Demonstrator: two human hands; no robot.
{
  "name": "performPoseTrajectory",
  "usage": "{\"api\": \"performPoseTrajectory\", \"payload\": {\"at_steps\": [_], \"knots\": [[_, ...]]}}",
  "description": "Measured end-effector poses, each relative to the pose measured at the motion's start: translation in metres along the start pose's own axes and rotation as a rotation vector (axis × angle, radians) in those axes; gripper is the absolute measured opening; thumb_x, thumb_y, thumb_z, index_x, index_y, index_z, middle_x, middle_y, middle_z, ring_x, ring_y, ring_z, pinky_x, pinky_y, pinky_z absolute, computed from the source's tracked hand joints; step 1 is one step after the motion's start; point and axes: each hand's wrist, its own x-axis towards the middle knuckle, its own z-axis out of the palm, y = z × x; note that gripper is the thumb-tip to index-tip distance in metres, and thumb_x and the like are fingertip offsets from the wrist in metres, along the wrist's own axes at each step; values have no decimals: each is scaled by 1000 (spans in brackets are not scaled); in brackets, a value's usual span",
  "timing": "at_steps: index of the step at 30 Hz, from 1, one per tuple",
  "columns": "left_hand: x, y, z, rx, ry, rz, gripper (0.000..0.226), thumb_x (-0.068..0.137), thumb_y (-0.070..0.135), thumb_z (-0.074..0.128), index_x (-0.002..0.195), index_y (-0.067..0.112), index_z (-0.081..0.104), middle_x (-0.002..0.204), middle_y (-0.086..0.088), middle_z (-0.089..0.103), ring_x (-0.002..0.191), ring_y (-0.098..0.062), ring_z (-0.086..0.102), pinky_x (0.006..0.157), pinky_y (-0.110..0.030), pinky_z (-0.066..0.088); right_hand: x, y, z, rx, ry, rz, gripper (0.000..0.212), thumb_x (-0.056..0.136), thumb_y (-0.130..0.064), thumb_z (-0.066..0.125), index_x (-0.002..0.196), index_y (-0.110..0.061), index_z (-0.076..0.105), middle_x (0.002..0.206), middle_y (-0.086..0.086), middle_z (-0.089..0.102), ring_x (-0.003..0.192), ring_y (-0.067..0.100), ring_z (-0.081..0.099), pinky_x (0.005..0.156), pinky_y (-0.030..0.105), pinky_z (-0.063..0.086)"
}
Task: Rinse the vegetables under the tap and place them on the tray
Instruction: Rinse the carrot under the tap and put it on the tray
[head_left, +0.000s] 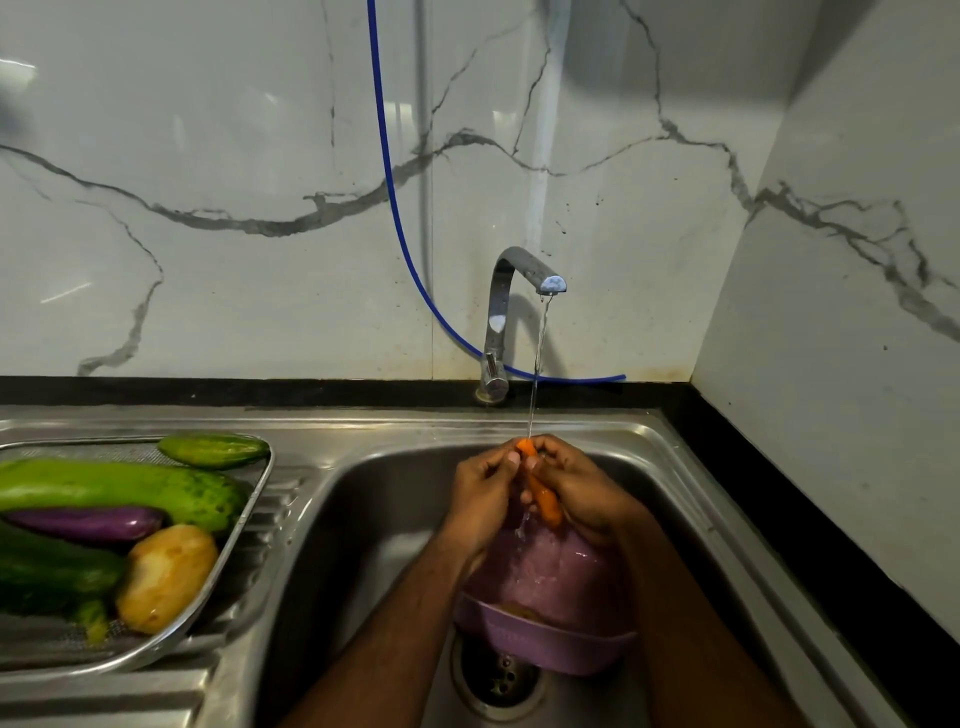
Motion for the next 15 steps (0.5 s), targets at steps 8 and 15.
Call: {"api": "performPoseTrajectory", "payload": {"at_steps": [8, 15], "knots": [[0, -19, -11, 268, -16, -65, 46, 73, 32, 82, 110, 37, 55, 97, 3, 72, 89, -17, 72, 82, -48, 61, 0, -14, 28, -66, 177, -29, 34, 110, -35, 42, 96, -9, 59, 73, 4, 58, 46, -4, 57, 43, 13, 43], [-7, -18, -9, -30, -200, -342, 22, 102, 19, 54, 121, 11, 60, 96, -19, 74, 79, -27, 72, 67, -40, 61, 10, -20, 43, 115, 285, 126, 52, 109, -42, 35, 74, -10, 57, 58, 5, 49, 51, 15, 45, 49, 26, 42]]}}
